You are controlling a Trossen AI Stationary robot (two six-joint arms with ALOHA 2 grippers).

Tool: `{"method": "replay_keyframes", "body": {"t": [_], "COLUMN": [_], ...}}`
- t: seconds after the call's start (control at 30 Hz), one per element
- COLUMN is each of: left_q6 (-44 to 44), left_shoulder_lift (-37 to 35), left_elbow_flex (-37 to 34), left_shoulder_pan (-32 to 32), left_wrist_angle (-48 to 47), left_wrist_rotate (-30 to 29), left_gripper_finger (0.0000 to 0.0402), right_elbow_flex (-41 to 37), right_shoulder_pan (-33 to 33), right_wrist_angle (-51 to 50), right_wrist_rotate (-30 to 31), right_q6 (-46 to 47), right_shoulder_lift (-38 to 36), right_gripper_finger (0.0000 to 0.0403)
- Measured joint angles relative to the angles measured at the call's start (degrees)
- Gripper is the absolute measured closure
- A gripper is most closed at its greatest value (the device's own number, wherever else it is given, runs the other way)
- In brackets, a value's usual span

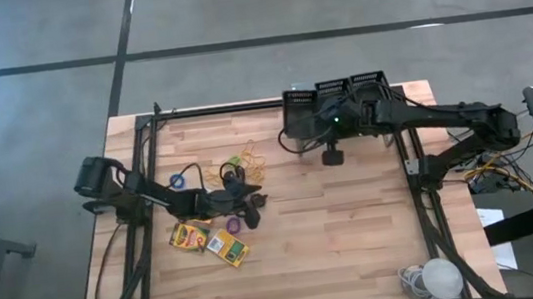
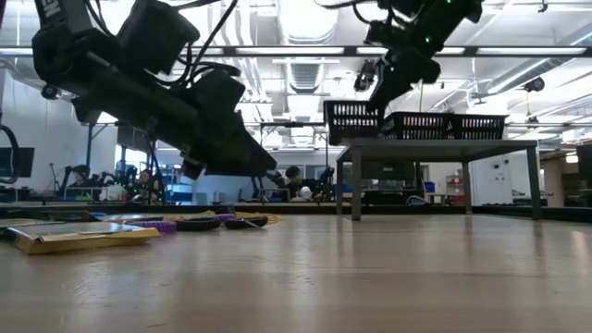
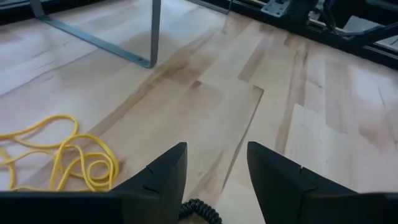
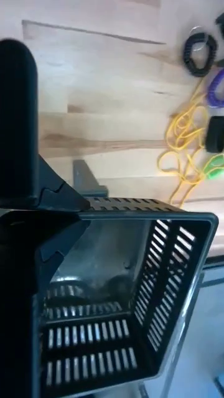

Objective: Pick & Place Office Desk Supplies
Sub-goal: Put the black basket on the shelf

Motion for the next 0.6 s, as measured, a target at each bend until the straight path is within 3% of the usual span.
{"method": "replay_keyframes", "body": {"t": [0.6], "left_q6": [0.4], "left_shoulder_lift": [0.0], "left_elbow_flex": [0.0], "left_shoulder_pan": [0.0], "left_wrist_angle": [0.0], "left_wrist_rotate": [-0.4], "left_gripper_finger": [0.0229], "right_elbow_flex": [-1.0], "right_shoulder_pan": [-2.5], "right_wrist_angle": [-0.2], "right_wrist_rotate": [-0.5], "right_q6": [-3.0], "right_shoulder_lift": [0.0], "right_gripper_finger": [0.039]}}
